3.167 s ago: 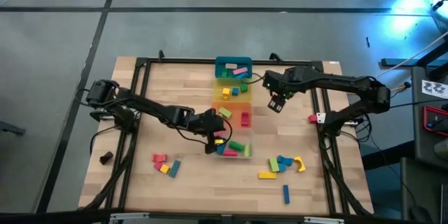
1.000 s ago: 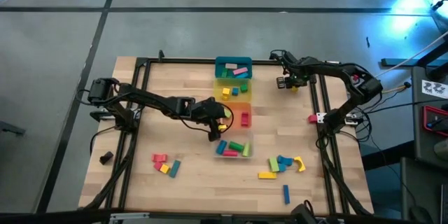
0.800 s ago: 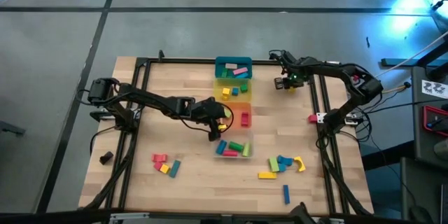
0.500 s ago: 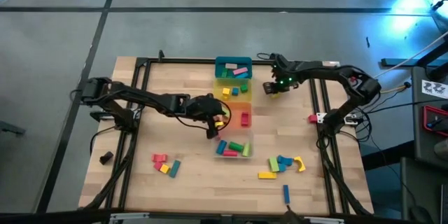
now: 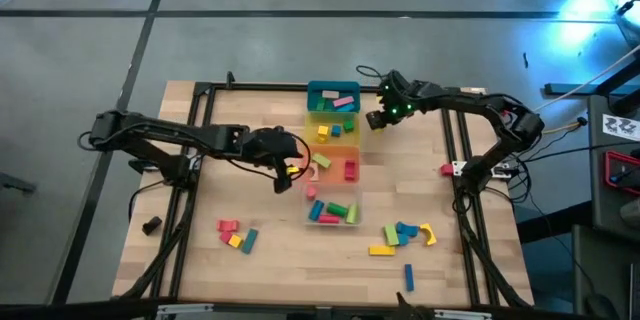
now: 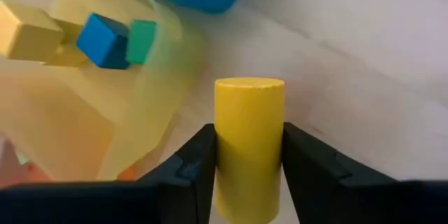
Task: Sort blocks by size
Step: Put the yellow cylindrical block into the transparent bin
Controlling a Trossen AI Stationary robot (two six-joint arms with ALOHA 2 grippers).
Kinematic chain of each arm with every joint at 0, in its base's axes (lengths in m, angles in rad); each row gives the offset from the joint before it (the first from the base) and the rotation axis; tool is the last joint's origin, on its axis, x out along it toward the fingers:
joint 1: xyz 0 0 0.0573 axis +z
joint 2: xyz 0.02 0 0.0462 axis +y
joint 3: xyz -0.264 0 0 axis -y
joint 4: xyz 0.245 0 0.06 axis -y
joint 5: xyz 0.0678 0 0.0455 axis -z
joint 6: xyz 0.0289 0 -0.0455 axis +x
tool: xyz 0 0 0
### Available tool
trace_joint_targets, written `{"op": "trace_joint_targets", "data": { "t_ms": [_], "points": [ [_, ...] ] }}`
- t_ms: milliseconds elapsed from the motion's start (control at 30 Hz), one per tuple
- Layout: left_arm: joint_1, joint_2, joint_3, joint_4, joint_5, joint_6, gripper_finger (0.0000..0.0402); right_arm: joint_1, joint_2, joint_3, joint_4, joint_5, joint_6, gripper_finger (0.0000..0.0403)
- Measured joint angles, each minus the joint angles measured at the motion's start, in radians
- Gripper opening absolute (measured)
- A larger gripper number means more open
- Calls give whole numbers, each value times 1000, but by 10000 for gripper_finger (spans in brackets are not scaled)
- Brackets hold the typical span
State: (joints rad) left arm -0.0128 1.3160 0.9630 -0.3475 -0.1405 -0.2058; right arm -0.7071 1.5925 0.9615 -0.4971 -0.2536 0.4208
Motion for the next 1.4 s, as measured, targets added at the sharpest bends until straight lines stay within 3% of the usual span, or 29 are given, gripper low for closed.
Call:
{"op": "trace_joint_targets", "data": {
  "t_ms": [200, 400, 667, 1000, 1400],
  "points": [
    [0, -8, 0, -114, -1, -55, 191, 38, 0, 115, -160, -3, -85, 139],
    [-1, -16, 0, -306, 4, -142, 191, 165, -1, 238, -342, 24, -145, 140],
    [-20, -20, 0, -489, 12, -273, 191, 414, -2, 308, -326, 27, -172, 140],
    [-62, -20, 0, -498, 7, -319, 191, 684, -2, 309, -259, 63, -167, 140],
    [-147, -20, 0, -497, 6, -381, 191, 864, 14, 309, -144, 186, -165, 141]
  ]
}}
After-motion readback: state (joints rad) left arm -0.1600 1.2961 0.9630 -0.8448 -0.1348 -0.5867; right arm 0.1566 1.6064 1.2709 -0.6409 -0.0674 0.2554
